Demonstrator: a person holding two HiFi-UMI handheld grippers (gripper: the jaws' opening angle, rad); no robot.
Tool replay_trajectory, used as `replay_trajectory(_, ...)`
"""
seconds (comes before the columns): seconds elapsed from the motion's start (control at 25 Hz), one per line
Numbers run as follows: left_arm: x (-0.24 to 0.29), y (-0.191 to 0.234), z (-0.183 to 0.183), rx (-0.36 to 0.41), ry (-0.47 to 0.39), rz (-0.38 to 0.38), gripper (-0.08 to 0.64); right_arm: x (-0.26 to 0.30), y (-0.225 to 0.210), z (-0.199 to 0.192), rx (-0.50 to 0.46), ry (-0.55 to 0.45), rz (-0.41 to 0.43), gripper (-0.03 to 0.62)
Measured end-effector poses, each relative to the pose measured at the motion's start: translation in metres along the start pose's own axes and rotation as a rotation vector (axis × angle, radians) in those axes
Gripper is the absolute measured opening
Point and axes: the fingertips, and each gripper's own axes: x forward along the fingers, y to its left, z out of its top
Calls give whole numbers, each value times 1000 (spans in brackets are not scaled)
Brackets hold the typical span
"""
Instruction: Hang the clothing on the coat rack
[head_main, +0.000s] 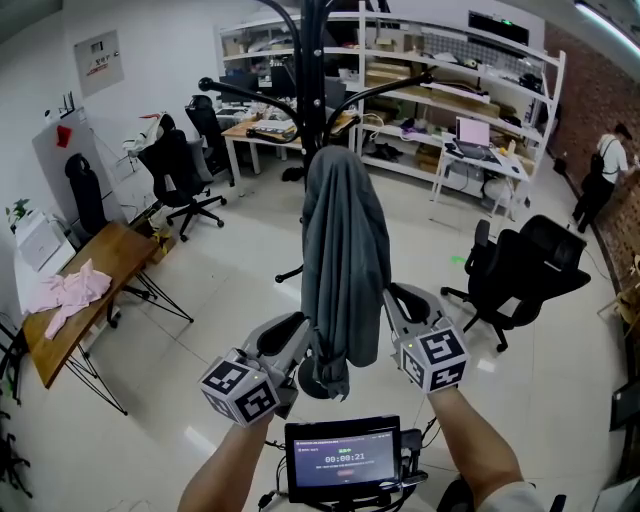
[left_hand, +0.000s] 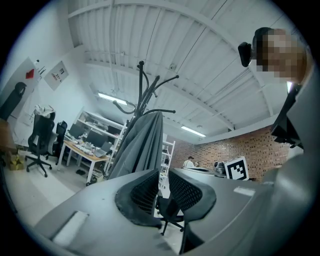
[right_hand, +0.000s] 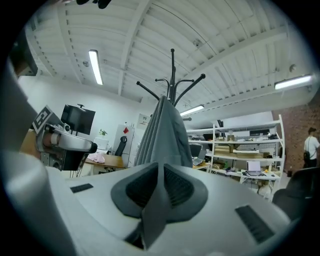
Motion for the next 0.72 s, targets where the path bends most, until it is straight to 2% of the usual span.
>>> replay_trajectory(0.32,-6,-13,-3,-8,4,-45,0,-17,21,-2,67,-12,50,51)
replay_trajectory(0.44,-6,-17,-4,-2,12,-53,0,-22,32,0,75,-25,89,44)
replay_trajectory(0.72,-13,-22,-3,10,26,-64,0,-32,52,7,69,-38,119,3)
